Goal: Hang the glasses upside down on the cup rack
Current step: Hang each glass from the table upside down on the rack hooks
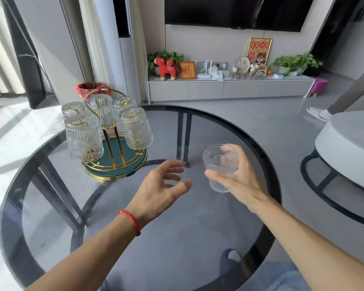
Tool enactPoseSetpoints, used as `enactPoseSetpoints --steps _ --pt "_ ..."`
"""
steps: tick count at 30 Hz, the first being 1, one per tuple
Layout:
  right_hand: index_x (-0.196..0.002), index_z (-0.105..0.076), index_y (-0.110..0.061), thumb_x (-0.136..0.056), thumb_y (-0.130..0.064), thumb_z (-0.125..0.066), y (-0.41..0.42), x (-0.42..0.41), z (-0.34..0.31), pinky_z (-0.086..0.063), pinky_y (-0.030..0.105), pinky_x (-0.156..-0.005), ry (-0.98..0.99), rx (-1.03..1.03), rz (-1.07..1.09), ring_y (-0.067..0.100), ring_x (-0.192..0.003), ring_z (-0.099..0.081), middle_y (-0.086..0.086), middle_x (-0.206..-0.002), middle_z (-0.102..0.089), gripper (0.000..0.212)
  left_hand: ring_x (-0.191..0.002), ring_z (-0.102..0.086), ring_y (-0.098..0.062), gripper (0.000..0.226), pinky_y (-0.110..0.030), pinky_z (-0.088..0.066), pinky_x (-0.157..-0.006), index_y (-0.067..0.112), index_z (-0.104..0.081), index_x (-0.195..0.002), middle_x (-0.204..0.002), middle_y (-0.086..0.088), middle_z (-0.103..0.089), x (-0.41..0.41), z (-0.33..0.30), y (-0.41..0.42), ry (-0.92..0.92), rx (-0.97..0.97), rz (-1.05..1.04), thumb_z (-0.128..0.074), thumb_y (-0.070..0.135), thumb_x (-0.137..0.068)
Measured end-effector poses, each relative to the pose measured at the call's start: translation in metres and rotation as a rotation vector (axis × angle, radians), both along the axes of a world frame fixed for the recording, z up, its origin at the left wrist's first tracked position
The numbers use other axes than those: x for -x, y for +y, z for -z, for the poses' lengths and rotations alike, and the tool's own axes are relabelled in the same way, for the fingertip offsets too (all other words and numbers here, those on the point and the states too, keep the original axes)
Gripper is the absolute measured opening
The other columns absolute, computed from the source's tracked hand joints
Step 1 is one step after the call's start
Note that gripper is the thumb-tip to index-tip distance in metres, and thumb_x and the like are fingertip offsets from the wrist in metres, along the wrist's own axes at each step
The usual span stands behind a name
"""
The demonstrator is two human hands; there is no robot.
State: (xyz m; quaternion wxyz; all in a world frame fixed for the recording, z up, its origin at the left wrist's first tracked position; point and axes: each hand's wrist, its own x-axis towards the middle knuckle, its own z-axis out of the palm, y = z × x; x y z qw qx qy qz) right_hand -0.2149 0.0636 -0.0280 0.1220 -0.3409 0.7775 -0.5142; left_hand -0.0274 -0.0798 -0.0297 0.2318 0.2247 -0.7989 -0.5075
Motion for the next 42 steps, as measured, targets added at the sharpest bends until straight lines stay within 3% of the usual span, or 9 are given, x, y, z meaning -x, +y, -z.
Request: enactPoseSetpoints --steps 4,8,13,18,24,28,31,34,42 --pt "-0.129 -0.058 -0.037 -0.062 -0.033 -0.095 -0.013 -0.034 -0.009 -0.054 0.015 -0.085 0.024 0.042 -0.302 -0.001 -0.113 -0.065 -0.017 -0.12 -0.07 0.077 -0.114 -0.064 -0.001 0.094 -0.026 -0.06 -0.091 0.033 -0.045 -0.144 -0.13 0.014 -0.063 -0.003 -0.007 0.004 0.03 -0.087 0.053 -0.08 0.07 -0.065" --pt "-0.137 -0.056 -0.03 -0.06 -0.018 -0.098 -0.028 -0.062 -0.007 -0.048 0.022 -0.103 0.152 -0.019 -0.407 0.0 -0.126 -0.056 -0.008 -0.133 -0.06 0.088 -0.103 -0.065 0.009 0.075 -0.005 -0.049 -0.079 0.036 -0.06 -0.123 -0.107 0.022 -0.07 -0.013 -0.01 0.006 0.062 0.088 -0.075 -0.086 0.063 -0.058" --pt "-0.143 -0.05 -0.042 -0.08 -0.062 -0.076 -0.038 -0.068 -0.01 -0.047 0.045 -0.114 -0.207 -0.012 -0.495 0.004 -0.132 -0.061 -0.012 -0.149 -0.058 0.071 -0.101 -0.072 -0.008 0.079 -0.028 -0.061 -0.078 0.023 -0.064 -0.122 -0.112 0.007 -0.074 -0.036 -0.022 -0.023 0.164 -0.166 -0.238 -0.087 0.058 -0.054" --pt "-0.141 -0.057 -0.019 -0.093 -0.052 -0.063 -0.059 -0.09 -0.006 -0.062 0.047 -0.09 -0.556 0.184 -0.386 0.036 -0.117 -0.072 0.015 -0.137 -0.069 0.058 -0.109 -0.072 -0.014 0.078 -0.033 -0.063 -0.081 0.018 -0.059 -0.131 -0.124 -0.002 -0.071 -0.056 -0.019 -0.046 0.184 -0.336 -0.111 -0.086 0.049 -0.065" --pt "-0.136 -0.057 -0.03 -0.083 -0.053 -0.078 -0.079 -0.097 -0.04 -0.056 0.042 -0.101 -0.011 0.19 -0.139 0.016 -0.114 -0.07 -0.005 -0.126 -0.07 0.062 -0.131 -0.057 -0.011 0.066 -0.038 -0.047 -0.112 0.028 -0.059 -0.137 -0.141 0.005 -0.063 -0.087 0.0 -0.089 -0.143 0.231 -0.189 -0.06 0.068 -0.085" --pt "-0.137 -0.057 -0.023 -0.085 -0.047 -0.081 -0.102 -0.097 -0.079 -0.056 0.043 -0.1 0.312 0.209 -0.14 0.018 -0.116 -0.067 -0.003 -0.128 -0.07 0.063 -0.158 -0.008 -0.026 0.084 -0.051 -0.021 -0.125 0.035 -0.021 -0.16 -0.172 0.0 -0.014 -0.094 0.026 -0.1 -0.561 0.636 -0.059 -0.065 0.047 -0.089" --pt "-0.143 -0.055 -0.019 -0.088 -0.049 -0.076 -0.127 -0.104 -0.102 -0.052 0.044 -0.105 0.455 0.161 -0.194 0.022 -0.126 -0.062 0.003 -0.14 -0.066 0.066 -0.158 0.004 -0.028 0.091 -0.056 -0.019 -0.124 0.035 -0.013 -0.161 -0.173 -0.002 -0.001 -0.095 0.034 -0.1 -0.682 0.672 -0.019 -0.065 0.043 -0.087" --pt "-0.147 -0.054 -0.02 -0.089 -0.051 -0.074 -0.149 -0.111 -0.115 -0.04 0.028 -0.105 0.587 0.088 -0.216 0.021 -0.132 -0.057 0.005 -0.143 -0.063 0.069 -0.158 0.007 -0.028 0.086 -0.057 -0.019 -0.125 0.034 -0.015 -0.16 -0.173 -0.002 0.001 -0.095 0.035 -0.098 -0.688 0.672 -0.027 -0.064 0.043 -0.089" --pt "-0.153 -0.053 -0.017 -0.091 -0.057 -0.067 -0.187 -0.115 -0.126 -0.04 0.038 -0.11 0.728 -0.108 -0.275 0.031 -0.135 -0.056 0.015 -0.142 -0.063 0.074 -0.158 0.005 -0.027 0.081 -0.057 -0.022 -0.124 0.028 -0.022 -0.16 -0.173 -0.002 -0.002 -0.095 0.03 -0.096 -0.693 0.656 -0.025 -0.063 0.037 -0.091"
